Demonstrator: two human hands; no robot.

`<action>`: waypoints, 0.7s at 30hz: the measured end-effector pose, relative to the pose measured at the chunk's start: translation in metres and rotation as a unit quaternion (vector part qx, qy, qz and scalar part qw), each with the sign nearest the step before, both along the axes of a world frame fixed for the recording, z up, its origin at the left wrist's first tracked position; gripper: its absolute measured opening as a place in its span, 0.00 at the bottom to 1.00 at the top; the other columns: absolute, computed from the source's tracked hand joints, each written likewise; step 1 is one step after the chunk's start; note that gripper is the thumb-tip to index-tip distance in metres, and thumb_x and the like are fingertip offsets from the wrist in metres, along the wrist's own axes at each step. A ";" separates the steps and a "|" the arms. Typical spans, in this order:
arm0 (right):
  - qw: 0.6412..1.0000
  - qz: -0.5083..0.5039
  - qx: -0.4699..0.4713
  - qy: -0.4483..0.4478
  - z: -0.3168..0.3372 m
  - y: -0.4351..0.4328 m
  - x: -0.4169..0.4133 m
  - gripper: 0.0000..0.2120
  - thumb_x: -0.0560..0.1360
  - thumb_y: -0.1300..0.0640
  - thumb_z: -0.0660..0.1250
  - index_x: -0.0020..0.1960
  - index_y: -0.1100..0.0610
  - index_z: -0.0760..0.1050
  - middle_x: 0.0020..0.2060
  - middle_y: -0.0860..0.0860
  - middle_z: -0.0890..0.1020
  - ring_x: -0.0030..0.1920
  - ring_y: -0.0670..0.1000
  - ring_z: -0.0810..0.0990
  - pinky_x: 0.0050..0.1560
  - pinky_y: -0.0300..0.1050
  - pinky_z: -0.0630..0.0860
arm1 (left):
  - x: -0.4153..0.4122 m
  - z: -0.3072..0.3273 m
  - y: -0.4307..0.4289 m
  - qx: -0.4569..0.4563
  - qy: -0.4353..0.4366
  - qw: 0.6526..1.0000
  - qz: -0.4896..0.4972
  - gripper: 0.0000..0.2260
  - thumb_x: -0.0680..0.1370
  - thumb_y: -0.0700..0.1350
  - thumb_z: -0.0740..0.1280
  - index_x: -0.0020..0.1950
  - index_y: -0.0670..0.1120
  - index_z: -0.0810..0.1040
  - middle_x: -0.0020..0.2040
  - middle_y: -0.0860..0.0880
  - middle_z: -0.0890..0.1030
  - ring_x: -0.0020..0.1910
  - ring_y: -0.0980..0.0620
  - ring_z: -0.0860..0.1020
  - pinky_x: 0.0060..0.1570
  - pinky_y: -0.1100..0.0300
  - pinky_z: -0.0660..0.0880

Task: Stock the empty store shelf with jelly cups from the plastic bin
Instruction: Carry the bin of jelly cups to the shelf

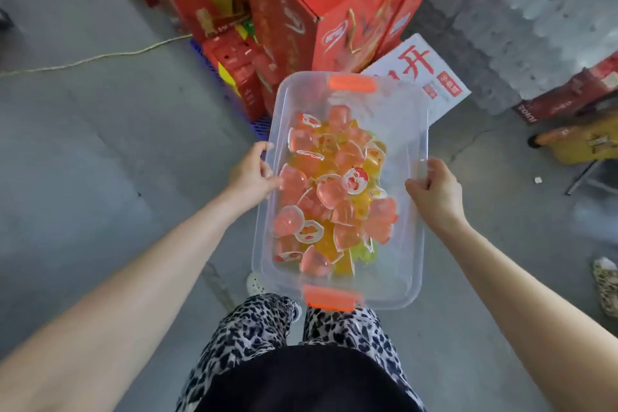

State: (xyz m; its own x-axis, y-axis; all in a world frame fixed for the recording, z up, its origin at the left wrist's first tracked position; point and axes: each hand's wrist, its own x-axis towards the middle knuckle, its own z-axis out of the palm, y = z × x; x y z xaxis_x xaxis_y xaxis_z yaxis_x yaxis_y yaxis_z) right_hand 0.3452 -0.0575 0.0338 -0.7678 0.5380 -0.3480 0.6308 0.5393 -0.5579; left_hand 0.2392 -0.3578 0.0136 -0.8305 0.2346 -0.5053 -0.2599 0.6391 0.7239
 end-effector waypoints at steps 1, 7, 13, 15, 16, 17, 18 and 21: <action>1.000 0.020 -0.002 -0.003 0.001 -0.021 0.000 0.17 0.73 0.60 0.65 0.61 0.56 0.71 0.33 0.48 0.73 0.38 0.52 0.74 0.37 0.44 0.68 | 0.010 0.004 -0.025 -0.004 0.002 1.000 0.017 0.28 0.73 0.36 0.72 0.70 0.49 0.66 0.34 0.50 0.73 0.28 0.55 0.74 0.31 0.67 0.71; 0.987 0.160 -0.023 -0.027 0.008 -0.145 -0.032 0.08 0.73 0.57 0.68 0.49 0.56 0.70 0.30 0.47 0.71 0.35 0.53 0.72 0.35 0.43 0.65 | 0.051 0.022 -0.167 -0.038 0.012 0.990 0.136 0.28 0.74 0.38 0.70 0.72 0.48 0.66 0.36 0.50 0.73 0.33 0.52 0.74 0.39 0.59 0.73; 0.960 0.276 -0.045 -0.014 0.024 -0.258 -0.097 0.11 0.73 0.56 0.68 0.54 0.57 0.74 0.37 0.52 0.79 0.41 0.56 0.78 0.42 0.49 0.75 | 0.063 0.028 -0.278 -0.081 0.043 0.960 0.263 0.28 0.73 0.41 0.73 0.70 0.48 0.68 0.37 0.51 0.73 0.34 0.52 0.74 0.40 0.56 0.74; 0.947 0.317 -0.045 -0.005 0.031 -0.293 -0.128 0.14 0.74 0.56 0.69 0.57 0.57 0.75 0.40 0.54 0.80 0.44 0.57 0.79 0.47 0.53 0.77 | 0.059 0.029 -0.309 -0.081 0.047 0.947 0.307 0.28 0.72 0.42 0.74 0.70 0.48 0.69 0.37 0.51 0.73 0.33 0.52 0.73 0.40 0.56 0.73; 0.941 0.336 -0.045 0.000 0.034 -0.310 -0.146 0.14 0.74 0.56 0.69 0.58 0.57 0.75 0.40 0.54 0.81 0.44 0.57 0.79 0.47 0.53 0.78 | 0.054 0.030 -0.323 -0.079 0.047 0.940 0.329 0.29 0.71 0.42 0.75 0.70 0.48 0.69 0.37 0.51 0.73 0.33 0.50 0.73 0.40 0.54 0.75; 0.934 0.354 -0.046 0.005 0.036 -0.327 -0.163 0.15 0.74 0.56 0.69 0.59 0.58 0.75 0.40 0.55 0.80 0.44 0.57 0.79 0.46 0.52 0.77 | 0.049 0.031 -0.335 -0.077 0.046 0.932 0.352 0.29 0.71 0.42 0.75 0.70 0.49 0.69 0.37 0.51 0.73 0.33 0.48 0.73 0.41 0.53 0.76; 0.927 0.371 -0.047 0.010 0.038 -0.344 -0.182 0.15 0.74 0.56 0.69 0.59 0.58 0.74 0.40 0.55 0.79 0.42 0.56 0.78 0.44 0.50 0.76 | 0.043 0.033 -0.347 -0.072 0.045 0.923 0.375 0.29 0.71 0.43 0.75 0.70 0.49 0.69 0.38 0.50 0.73 0.33 0.47 0.73 0.41 0.51 0.76; 0.904 0.425 -0.045 0.017 0.042 -0.397 -0.237 0.16 0.74 0.56 0.69 0.60 0.60 0.73 0.40 0.55 0.78 0.42 0.58 0.78 0.42 0.47 0.72 | 0.025 0.038 -0.381 -0.045 0.057 0.894 0.443 0.26 0.71 0.42 0.74 0.67 0.47 0.71 0.39 0.47 0.74 0.35 0.48 0.73 0.40 0.52 0.75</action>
